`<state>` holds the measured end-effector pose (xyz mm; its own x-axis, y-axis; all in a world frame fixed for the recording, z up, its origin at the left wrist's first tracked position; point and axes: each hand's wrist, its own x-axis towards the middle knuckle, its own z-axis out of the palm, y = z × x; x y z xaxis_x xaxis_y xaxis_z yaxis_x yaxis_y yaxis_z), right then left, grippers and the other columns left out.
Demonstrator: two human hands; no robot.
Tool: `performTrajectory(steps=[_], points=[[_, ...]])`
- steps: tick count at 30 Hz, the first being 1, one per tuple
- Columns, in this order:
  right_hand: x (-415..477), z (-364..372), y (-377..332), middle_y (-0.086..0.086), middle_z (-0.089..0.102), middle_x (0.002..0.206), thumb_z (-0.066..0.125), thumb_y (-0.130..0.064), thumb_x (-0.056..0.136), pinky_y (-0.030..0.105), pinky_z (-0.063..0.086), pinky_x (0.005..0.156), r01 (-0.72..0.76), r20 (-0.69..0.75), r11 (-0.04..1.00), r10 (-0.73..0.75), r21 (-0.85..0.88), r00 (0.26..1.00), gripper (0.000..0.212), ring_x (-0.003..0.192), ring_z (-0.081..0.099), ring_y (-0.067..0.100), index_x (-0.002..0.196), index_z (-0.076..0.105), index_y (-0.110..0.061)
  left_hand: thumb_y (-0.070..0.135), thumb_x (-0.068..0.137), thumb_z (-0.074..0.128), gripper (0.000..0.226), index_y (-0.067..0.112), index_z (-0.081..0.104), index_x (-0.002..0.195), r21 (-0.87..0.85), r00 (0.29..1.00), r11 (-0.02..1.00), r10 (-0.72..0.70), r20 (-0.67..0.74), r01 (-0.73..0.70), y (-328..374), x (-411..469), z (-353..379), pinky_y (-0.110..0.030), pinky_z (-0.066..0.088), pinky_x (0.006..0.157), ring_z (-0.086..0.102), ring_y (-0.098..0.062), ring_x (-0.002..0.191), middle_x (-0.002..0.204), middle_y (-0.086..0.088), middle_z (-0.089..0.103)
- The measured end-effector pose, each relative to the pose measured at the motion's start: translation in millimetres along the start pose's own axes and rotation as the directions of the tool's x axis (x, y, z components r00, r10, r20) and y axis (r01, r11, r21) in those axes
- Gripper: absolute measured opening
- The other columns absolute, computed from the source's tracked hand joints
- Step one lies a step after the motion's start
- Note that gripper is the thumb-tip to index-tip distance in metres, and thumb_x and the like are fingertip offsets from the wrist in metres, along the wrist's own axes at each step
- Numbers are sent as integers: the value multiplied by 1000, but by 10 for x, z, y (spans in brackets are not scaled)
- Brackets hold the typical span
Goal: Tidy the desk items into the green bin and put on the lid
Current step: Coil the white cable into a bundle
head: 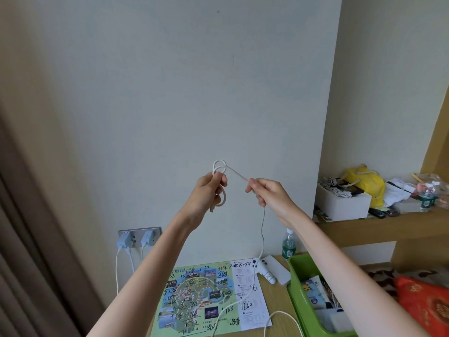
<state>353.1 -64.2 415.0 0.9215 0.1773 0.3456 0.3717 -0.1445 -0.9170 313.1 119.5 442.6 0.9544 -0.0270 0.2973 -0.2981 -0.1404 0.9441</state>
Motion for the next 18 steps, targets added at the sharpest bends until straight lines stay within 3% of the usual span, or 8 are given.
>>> performTrajectory(steps=[4, 8, 12, 16, 18], points=[[-42, 147, -68, -5, 34, 60, 47, -28, 101, 21, 28, 49, 34, -27, 999, -33, 37, 999, 34, 52, 31, 10, 73, 58, -12, 24, 105, 35, 33, 13, 66, 106, -44, 996, 999, 24, -88, -28, 11, 9, 87, -16, 33, 53, 34, -9, 58, 76, 2, 35], [-70, 266, -161, 2, 34, 57, 45, -26, 102, 22, 23, 45, 67, -31, 995, -65, 68, 997, 38, 48, 28, 11, 68, 54, -11, 21, 106, 34, 34, 13, 63, 121, -106, 996, 993, 34, -86, -43, 60, -9, 162, -15, 33, 52, 32, -12, 63, 78, 1, 33], [-79, 346, -219, 2, 37, 55, 46, -29, 101, 25, 23, 44, 56, -3, 993, -56, 108, 998, 41, 47, 31, 13, 65, 53, -12, 21, 105, 35, 35, 11, 64, 121, -149, 997, 987, 48, -60, -57, 109, -14, 231, -16, 32, 55, 32, -10, 59, 74, 4, 34], [-73, 373, -232, 3, 44, 53, 49, -35, 98, 23, 28, 41, 54, 14, 991, -57, 125, 998, 44, 45, 38, 16, 59, 54, -15, 26, 105, 33, 35, 12, 65, 113, -98, 997, 993, 55, -54, -60, 116, -26, 301, -16, 33, 54, 41, -3, 49, 51, 12, 48], [-70, 358, -233, 3, 46, 52, 51, -37, 96, 23, 29, 42, 34, 33, 990, -38, 139, 999, 46, 45, 40, 17, 54, 52, -19, 26, 106, 31, 33, 13, 61, 104, -91, 997, 994, 58, -53, -63, 122, -32, 333, -13, 35, 52, 45, 0, 44, 46, 8, 53]])
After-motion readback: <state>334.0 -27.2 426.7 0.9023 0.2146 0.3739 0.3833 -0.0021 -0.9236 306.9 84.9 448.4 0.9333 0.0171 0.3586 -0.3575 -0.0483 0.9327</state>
